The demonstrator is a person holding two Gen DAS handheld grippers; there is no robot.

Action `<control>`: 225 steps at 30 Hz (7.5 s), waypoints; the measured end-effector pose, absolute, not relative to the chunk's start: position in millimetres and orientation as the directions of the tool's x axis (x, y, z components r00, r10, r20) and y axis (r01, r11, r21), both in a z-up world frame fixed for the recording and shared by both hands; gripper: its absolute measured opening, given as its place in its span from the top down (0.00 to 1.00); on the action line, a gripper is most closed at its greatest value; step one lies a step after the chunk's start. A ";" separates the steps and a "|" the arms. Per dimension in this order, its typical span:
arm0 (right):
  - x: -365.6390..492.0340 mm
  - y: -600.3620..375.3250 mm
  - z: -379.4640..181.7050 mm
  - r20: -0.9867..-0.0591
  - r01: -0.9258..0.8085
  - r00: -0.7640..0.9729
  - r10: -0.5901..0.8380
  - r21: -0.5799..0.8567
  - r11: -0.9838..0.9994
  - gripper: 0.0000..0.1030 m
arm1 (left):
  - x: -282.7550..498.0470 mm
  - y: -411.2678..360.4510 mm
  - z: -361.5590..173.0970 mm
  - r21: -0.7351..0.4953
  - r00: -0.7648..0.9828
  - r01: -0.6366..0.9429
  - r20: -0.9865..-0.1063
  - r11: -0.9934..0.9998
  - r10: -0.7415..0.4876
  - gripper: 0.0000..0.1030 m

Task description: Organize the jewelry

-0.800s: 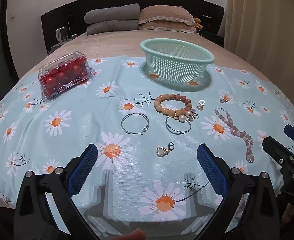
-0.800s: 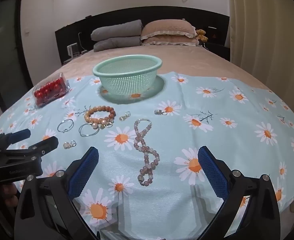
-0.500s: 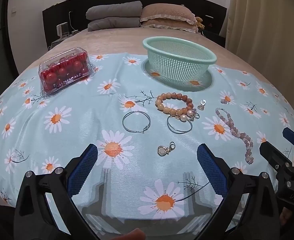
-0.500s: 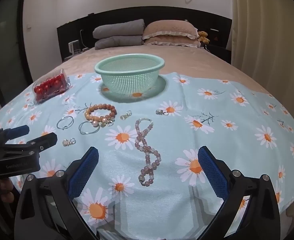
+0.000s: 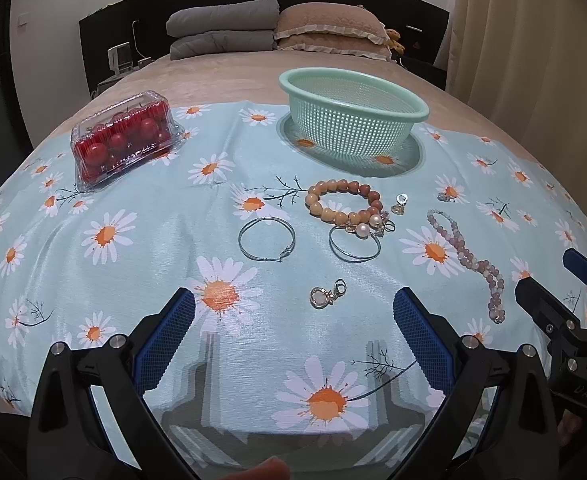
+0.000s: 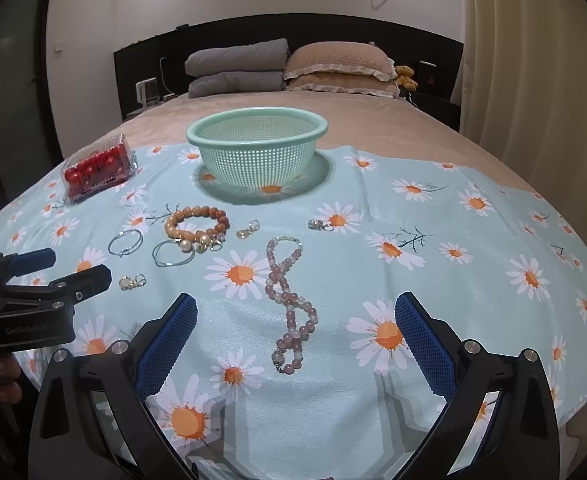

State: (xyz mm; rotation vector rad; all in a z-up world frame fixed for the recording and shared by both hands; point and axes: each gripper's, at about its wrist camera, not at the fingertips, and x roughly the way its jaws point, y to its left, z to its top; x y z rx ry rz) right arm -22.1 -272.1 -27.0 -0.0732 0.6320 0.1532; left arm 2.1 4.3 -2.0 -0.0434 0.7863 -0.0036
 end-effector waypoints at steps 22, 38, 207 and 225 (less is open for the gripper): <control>-11.3 -267.3 -41.8 -0.644 -0.156 0.761 0.084 -0.057 0.986 0.07 | 11.1 18.0 -16.3 -0.059 0.660 -0.028 -0.751 0.998 -0.026 0.05; 10.7 -267.1 -64.2 -0.693 -0.170 0.714 0.098 -0.036 0.985 0.07 | 27.2 11.9 -34.5 -0.051 0.630 0.009 -0.775 0.999 -0.045 0.05; 140.0 -281.4 -43.0 -0.765 -0.530 0.577 0.287 -0.083 0.844 0.31 | 125.2 33.9 -24.0 0.156 0.480 0.343 -0.877 0.926 -0.030 0.06; 164.4 -274.9 -61.4 -0.839 -0.510 0.461 0.290 0.017 0.860 0.78 | 106.1 3.3 -25.8 0.096 0.411 0.457 -0.904 0.884 -0.114 0.77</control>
